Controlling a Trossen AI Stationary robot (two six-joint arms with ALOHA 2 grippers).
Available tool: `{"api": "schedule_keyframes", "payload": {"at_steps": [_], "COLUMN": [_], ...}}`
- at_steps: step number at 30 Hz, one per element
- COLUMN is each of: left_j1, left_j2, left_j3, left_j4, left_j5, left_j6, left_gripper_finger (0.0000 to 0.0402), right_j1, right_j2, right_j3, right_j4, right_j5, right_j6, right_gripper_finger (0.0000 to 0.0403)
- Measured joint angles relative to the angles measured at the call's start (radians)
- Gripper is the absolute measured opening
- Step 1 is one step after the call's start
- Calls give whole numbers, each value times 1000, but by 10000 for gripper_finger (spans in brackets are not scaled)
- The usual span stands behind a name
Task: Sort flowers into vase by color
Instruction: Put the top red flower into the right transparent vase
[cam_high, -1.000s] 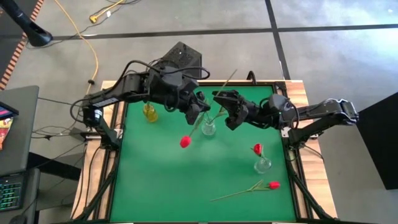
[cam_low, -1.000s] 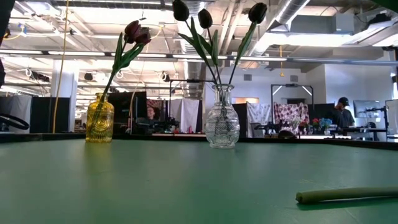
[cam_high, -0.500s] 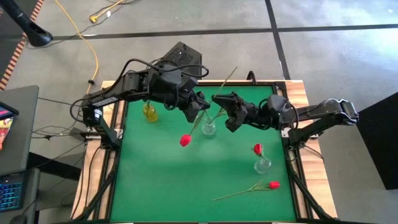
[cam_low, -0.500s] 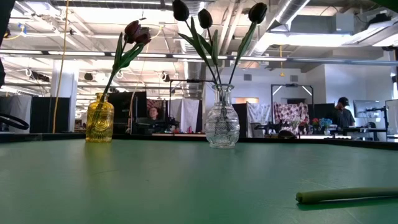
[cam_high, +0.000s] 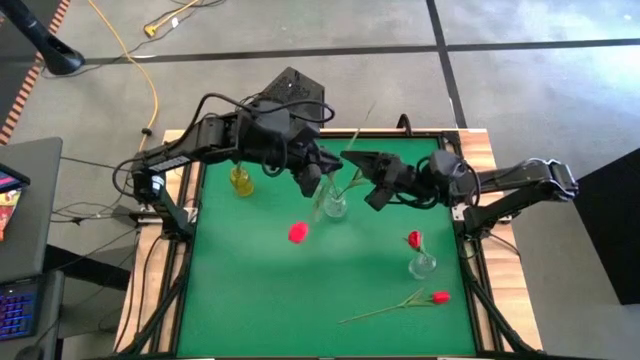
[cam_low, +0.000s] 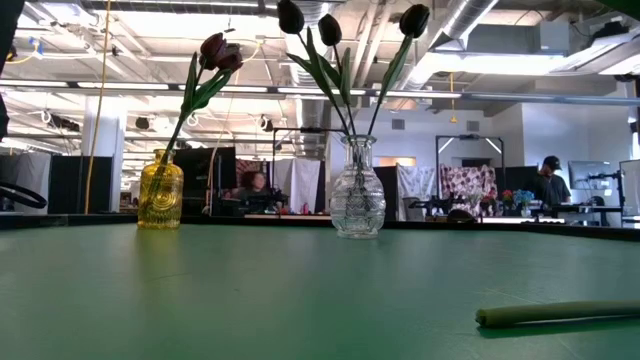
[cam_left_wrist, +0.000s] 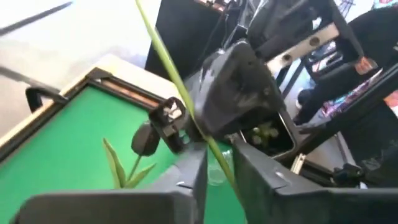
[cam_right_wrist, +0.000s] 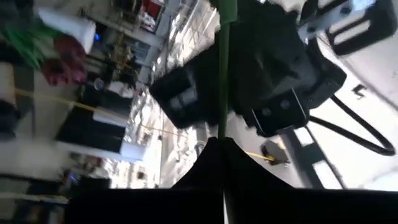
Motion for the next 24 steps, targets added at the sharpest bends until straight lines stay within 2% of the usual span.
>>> {"api": "schedule_keyframes", "payload": {"at_steps": [8,10,12,14,19,24], "left_j1": [27,38,49,53,55,54], "left_j2": [-1,-1,-36,-60,-115,-124], "left_j3": [81,124,107,107,116,115], "left_j4": [1,-2,44,59,37,13], "left_j5": [-3,0,0,-29,-181,-189], "left_j6": [121,155,191,237,345,391], "left_gripper_finger": [192,218,237,248,251,251], "right_j1": [0,0,-7,-7,-7,-5], "right_j2": [-87,-117,-150,-189,-302,-409], "right_j3": [-1,-2,-2,-1,58,169], "right_j4": [-174,-221,-258,-297,-463,-750], "right_j5": [29,30,31,34,40,95], "right_j6": [315,416,520,644,1019,1423], "right_gripper_finger": [16,16,16,16,16,16]}}
